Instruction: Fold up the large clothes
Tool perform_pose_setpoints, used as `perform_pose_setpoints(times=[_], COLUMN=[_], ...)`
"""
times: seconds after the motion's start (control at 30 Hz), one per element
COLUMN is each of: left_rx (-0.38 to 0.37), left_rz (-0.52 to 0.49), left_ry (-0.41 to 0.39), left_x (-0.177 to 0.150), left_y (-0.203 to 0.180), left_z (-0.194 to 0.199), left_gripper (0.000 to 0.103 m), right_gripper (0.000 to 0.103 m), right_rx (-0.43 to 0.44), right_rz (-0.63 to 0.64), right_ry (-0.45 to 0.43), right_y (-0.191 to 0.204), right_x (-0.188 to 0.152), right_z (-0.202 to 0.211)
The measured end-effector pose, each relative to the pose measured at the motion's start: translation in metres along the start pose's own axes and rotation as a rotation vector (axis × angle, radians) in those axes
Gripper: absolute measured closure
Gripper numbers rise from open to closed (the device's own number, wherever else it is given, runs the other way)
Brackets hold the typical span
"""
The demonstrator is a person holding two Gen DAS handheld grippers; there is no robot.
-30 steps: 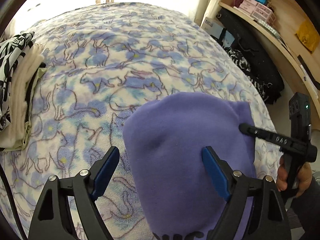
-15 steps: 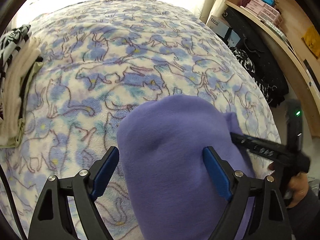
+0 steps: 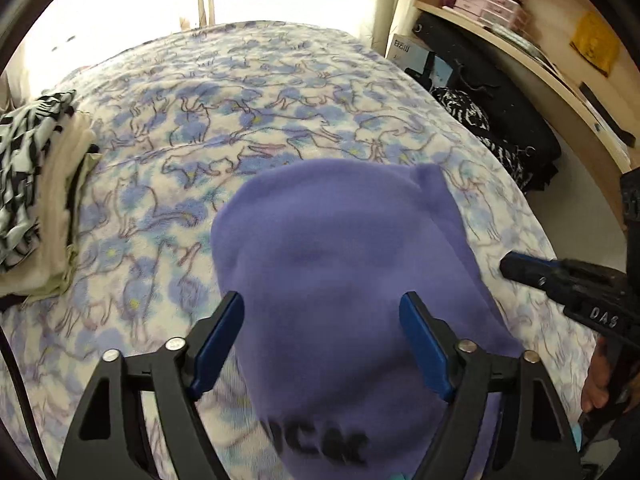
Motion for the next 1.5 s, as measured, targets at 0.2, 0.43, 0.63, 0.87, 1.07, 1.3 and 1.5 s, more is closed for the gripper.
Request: perform_pose_setpoints(times=[0.2, 0.43, 0.63, 0.87, 1.07, 1.3, 1.5], left_rx=[-0.012, -0.015, 0.008, 0.016, 0.025, 0.019, -0.035], left_rz=[0.088, 0.096, 0.064, 0.076, 0.082, 0.036, 0.013], left_ry=[0.060, 0.086, 0.078, 0.052, 0.047, 0.070, 0.077], left_x=[-0.052, -0.083, -0.088, -0.090, -0.088, -0.080, -0.063], left_y=[0.001, -0.007, -0.011, -0.004, -0.004, -0.013, -0.024], left_z=[0.023, 0.015, 0.004, 0.004, 0.008, 0.020, 0.048], left_gripper=[0.052, 0.053, 0.044, 0.043, 0.043, 0.043, 0.043], right_gripper=[0.096, 0.103, 0.103, 0.101, 0.100, 0.099, 0.080], right_rx=[-0.050, -0.108, -0.099, -0.103, -0.101, -0.091, -0.109], right_rz=[0.090, 0.023, -0.004, -0.070, -0.088, -0.112, -0.145], right_ry=[0.100, 0.198, 0.166, 0.144, 0.131, 0.104, 0.083], right_y=[0.017, -0.006, -0.013, -0.008, -0.006, -0.002, 0.002], right_x=[-0.053, -0.094, -0.106, -0.100, -0.098, -0.089, -0.073], right_z=[-0.010, -0.037, -0.058, -0.044, -0.024, 0.018, 0.055])
Point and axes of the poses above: each gripper's, at about its wrist camera, not at the fingertips, and z roughly against the way its jaws point, y to its left, x to its top, the point moved 3 cm from there along -z, roughly the way its jaws point, and after that the axes turned 4 degrees about x, right-handed, at the moved point
